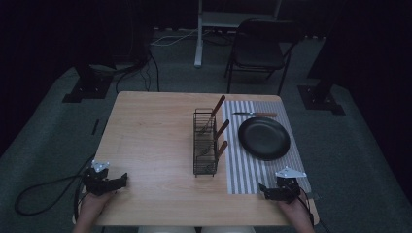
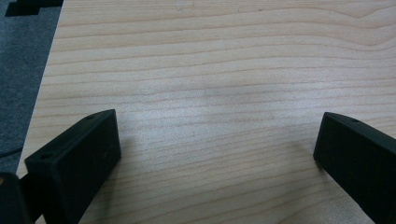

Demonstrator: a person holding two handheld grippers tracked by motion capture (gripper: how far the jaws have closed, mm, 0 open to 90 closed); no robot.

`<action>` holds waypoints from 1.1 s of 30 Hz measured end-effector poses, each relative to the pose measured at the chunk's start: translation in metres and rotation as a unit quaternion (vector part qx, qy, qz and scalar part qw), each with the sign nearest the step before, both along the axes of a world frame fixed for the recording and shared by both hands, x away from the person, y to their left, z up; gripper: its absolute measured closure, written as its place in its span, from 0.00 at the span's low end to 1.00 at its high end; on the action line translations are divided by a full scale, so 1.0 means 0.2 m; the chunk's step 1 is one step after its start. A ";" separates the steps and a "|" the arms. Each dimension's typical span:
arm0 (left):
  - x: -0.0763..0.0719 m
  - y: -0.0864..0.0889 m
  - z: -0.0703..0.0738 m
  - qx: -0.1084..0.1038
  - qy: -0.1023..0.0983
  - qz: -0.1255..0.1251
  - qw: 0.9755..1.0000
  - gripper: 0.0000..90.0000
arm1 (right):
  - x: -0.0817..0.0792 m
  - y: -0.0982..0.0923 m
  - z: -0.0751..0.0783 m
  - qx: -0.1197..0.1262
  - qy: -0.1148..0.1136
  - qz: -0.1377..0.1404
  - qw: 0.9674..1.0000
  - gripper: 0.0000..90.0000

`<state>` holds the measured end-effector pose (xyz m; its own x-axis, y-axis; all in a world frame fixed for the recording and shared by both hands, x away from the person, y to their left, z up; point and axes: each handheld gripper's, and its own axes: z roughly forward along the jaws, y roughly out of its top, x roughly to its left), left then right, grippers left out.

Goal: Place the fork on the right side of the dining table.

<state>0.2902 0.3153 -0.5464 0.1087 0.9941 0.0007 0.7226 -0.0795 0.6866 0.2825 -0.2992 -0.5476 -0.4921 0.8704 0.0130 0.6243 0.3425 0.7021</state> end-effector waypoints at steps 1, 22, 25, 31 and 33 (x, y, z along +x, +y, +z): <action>0.00 0.01 0.00 -0.005 -0.002 0.001 1.000 0.01 | 0.00 0.00 0.00 0.000 0.000 0.000 1.000 0.13; -0.01 0.00 0.00 0.005 0.001 -0.006 1.000 0.01 | -0.01 0.00 0.00 -0.004 0.003 0.007 1.000 0.13; -0.01 0.00 0.00 0.005 0.001 -0.007 1.000 0.01 | 0.00 0.00 0.02 -0.010 0.017 0.006 1.000 0.13; -0.01 0.00 0.00 0.006 0.001 -0.007 1.000 0.01 | 0.02 0.02 0.03 -0.018 0.032 0.001 0.999 0.14; -0.01 0.00 0.00 0.006 0.001 -0.007 1.000 0.01 | 0.03 0.02 0.04 -0.017 0.034 0.001 0.999 0.15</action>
<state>0.2891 0.3149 -0.5466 0.1231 0.9923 0.0118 0.7230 -0.0978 0.6839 0.2876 -0.2944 -0.5404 -0.4935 0.8696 0.0164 0.6692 0.3676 0.6457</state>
